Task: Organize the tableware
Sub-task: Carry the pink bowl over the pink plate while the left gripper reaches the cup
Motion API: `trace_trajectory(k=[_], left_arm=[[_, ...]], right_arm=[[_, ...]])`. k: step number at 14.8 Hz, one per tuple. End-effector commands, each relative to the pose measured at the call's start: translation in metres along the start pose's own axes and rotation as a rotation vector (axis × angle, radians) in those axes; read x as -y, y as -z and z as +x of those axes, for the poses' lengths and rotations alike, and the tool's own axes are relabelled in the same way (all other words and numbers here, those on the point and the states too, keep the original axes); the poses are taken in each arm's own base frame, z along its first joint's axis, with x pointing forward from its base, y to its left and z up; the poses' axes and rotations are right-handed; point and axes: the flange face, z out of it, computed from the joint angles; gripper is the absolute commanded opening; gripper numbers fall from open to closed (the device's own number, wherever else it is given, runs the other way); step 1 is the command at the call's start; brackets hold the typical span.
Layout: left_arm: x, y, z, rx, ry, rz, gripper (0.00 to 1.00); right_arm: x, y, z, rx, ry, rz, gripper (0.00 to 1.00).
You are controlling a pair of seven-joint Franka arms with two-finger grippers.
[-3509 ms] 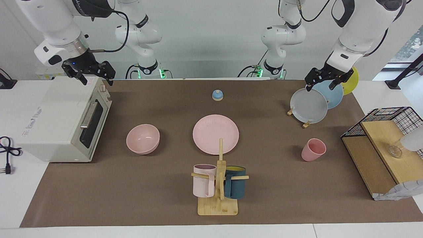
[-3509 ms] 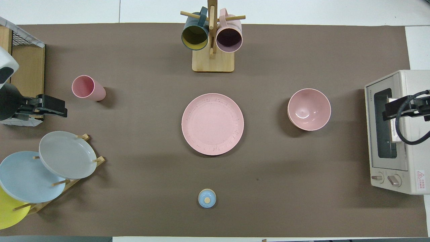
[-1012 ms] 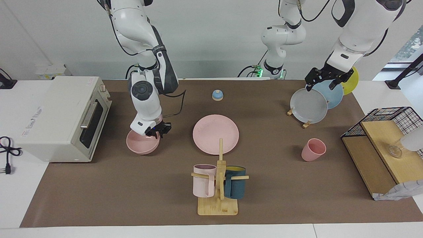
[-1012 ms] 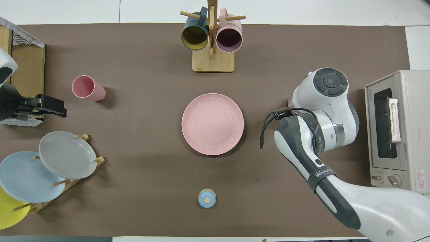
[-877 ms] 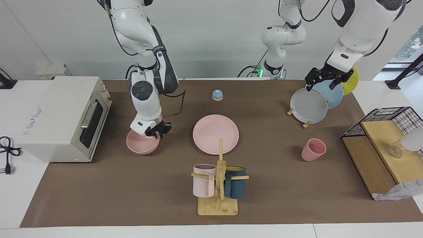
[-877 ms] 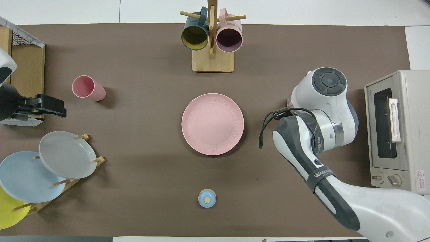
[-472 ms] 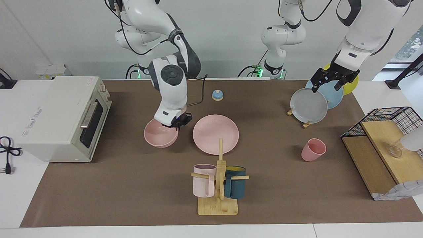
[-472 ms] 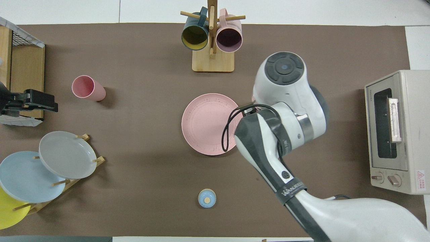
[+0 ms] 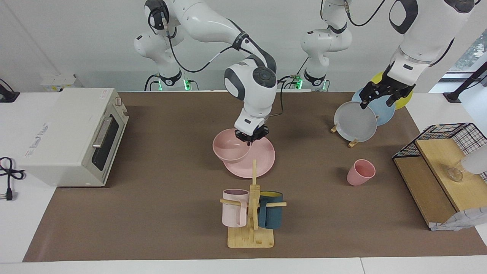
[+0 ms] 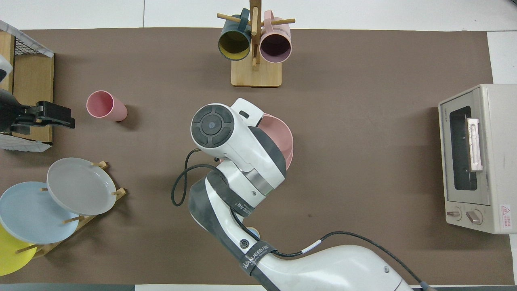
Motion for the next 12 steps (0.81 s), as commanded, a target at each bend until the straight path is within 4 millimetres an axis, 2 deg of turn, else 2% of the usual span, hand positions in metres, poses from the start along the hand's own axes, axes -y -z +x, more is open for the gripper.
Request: trace_trajectory(k=[1,4,6,7,12], left_arm=[[0.000,-0.002,0.006,-0.029,0.009,-0.026,1.00],[0.000,-0.008,0.013,-0.035,0.011,-0.035,1.00],[0.000,-0.016,0.020,-0.035,0.012,-0.036,1.00],[0.000,-0.020,0.023,-0.038,0.012,-0.037,1.00],[0.000,-0.057,0.048,-0.031,0.017,-0.043,1.00]], right_arm=[[0.002,0.007,0.007,-0.049,-0.012,0.040,0.00],[0.000,-0.011,0.003,-0.035,-0.011,0.036,0.00],[0.011,-0.012,-0.007,-0.015,0.005,0.046,0.00],[0.010,-0.017,-0.011,-0.001,0.002,0.046,0.00],[0.002,-0.022,-0.010,0.013,-0.019,0.062,0.00]])
